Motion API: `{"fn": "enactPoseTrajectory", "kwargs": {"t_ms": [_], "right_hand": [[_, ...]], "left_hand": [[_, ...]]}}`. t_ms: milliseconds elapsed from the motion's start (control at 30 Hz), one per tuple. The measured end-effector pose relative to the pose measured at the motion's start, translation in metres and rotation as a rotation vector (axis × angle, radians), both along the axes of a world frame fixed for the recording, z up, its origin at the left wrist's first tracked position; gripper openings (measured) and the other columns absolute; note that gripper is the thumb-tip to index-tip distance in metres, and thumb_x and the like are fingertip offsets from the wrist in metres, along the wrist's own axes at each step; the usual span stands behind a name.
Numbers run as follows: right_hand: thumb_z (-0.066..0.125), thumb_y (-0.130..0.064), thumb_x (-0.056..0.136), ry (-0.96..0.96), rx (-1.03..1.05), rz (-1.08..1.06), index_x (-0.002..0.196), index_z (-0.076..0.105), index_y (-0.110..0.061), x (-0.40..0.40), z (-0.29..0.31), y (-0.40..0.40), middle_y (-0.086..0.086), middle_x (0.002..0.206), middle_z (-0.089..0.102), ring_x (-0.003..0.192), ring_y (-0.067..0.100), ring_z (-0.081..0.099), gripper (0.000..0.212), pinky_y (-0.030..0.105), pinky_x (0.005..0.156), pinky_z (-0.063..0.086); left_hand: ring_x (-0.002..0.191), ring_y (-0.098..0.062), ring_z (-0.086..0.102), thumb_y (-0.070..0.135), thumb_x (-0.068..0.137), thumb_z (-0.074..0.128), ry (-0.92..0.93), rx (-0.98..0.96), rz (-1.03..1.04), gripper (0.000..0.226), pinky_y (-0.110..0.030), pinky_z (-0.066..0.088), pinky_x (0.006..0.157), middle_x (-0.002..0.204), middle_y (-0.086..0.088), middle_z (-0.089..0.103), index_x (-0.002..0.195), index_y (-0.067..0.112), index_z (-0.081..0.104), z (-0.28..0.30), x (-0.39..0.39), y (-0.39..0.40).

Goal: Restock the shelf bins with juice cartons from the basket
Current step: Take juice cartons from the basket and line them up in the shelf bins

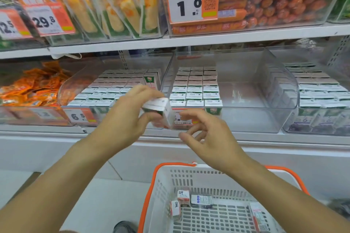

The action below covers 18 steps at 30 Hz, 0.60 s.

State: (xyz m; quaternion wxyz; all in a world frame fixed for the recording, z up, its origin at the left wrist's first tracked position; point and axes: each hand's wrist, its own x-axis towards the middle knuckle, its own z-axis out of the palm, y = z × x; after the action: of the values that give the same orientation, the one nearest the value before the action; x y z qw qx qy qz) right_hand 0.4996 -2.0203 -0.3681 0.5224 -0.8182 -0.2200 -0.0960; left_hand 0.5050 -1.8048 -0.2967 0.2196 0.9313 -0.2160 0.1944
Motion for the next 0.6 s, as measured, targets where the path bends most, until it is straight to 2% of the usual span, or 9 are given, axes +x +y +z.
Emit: {"fn": "enactPoseTrajectory", "kwargs": {"t_ms": [100,167,233,300,367,433,500,600], "right_hand": [[0.07,-0.007,0.085,-0.205,-0.073,-0.15,0.112,0.064,-0.025,0.001,-0.002,-0.014,-0.015,0.097,0.059,0.079,0.002,0.061,0.033,0.007,0.074,0.042],[0.07,-0.004,0.083,-0.303,-0.13,-0.215,0.109,0.065,-0.02,0.005,-0.004,-0.025,-0.014,0.094,0.057,0.083,0.003,0.055,0.031,0.006,0.079,0.038],[0.069,-0.005,0.082,-0.363,-0.192,-0.268,0.109,0.064,-0.02,0.009,-0.007,-0.034,-0.012,0.1,0.06,0.093,0.008,0.054,0.031,0.019,0.089,0.041],[0.07,-0.005,0.081,-0.339,-0.21,-0.323,0.11,0.065,-0.02,0.013,-0.013,-0.042,-0.008,0.105,0.063,0.101,0.016,0.056,0.033,0.031,0.092,0.042],[0.072,-0.004,0.079,-0.283,-0.253,-0.352,0.112,0.065,-0.02,0.018,-0.022,-0.049,-0.004,0.109,0.065,0.105,0.023,0.058,0.038,0.04,0.094,0.045],[0.072,-0.006,0.079,-0.221,-0.301,-0.361,0.116,0.064,-0.023,0.021,-0.029,-0.054,-0.004,0.114,0.065,0.111,0.026,0.057,0.042,0.048,0.096,0.046],[0.072,-0.007,0.08,-0.196,-0.322,-0.364,0.118,0.064,-0.024,0.024,-0.032,-0.057,-0.003,0.116,0.065,0.113,0.026,0.055,0.043,0.049,0.098,0.045],[0.072,-0.005,0.079,-0.187,-0.319,-0.369,0.117,0.065,-0.02,0.026,-0.033,-0.056,-0.001,0.113,0.063,0.11,0.025,0.053,0.041,0.042,0.098,0.043]], "left_hand": [[0.099,-0.013,0.051,-0.004,0.08,0.074,-0.226,-0.035,0.131,0.04,-0.005,0.033,0.086,0.112,-0.005,0.057,0.116,0.01,0.063,0.013,0.011,0.026],[0.101,-0.016,0.051,-0.007,0.079,0.072,-0.265,-0.015,0.219,0.041,-0.002,0.03,0.084,0.115,-0.012,0.057,0.117,0.007,0.063,0.016,0.023,0.046],[0.101,-0.018,0.052,-0.008,0.081,0.07,-0.21,-0.013,0.284,0.041,0.0,0.028,0.083,0.117,-0.011,0.055,0.118,0.009,0.064,0.01,0.037,0.062],[0.1,-0.021,0.053,-0.007,0.084,0.069,-0.106,-0.031,0.34,0.04,0.001,0.029,0.081,0.119,-0.012,0.054,0.12,0.009,0.064,0.0,0.049,0.072],[0.101,-0.024,0.053,-0.006,0.085,0.069,-0.002,-0.033,0.386,0.04,-0.003,0.032,0.079,0.122,-0.013,0.053,0.123,0.007,0.064,-0.01,0.061,0.079],[0.108,-0.029,0.054,-0.001,0.085,0.071,0.092,0.032,0.408,0.042,-0.012,0.037,0.086,0.125,-0.014,0.054,0.125,0.007,0.062,-0.019,0.072,0.086],[0.116,-0.033,0.054,0.007,0.086,0.074,0.172,0.152,0.425,0.044,-0.03,0.039,0.094,0.126,-0.014,0.057,0.128,0.012,0.062,-0.026,0.084,0.094],[0.115,-0.028,0.061,0.003,0.088,0.069,0.261,0.253,0.427,0.044,-0.035,0.047,0.093,0.129,-0.011,0.061,0.129,0.018,0.062,-0.029,0.095,0.104]]}}
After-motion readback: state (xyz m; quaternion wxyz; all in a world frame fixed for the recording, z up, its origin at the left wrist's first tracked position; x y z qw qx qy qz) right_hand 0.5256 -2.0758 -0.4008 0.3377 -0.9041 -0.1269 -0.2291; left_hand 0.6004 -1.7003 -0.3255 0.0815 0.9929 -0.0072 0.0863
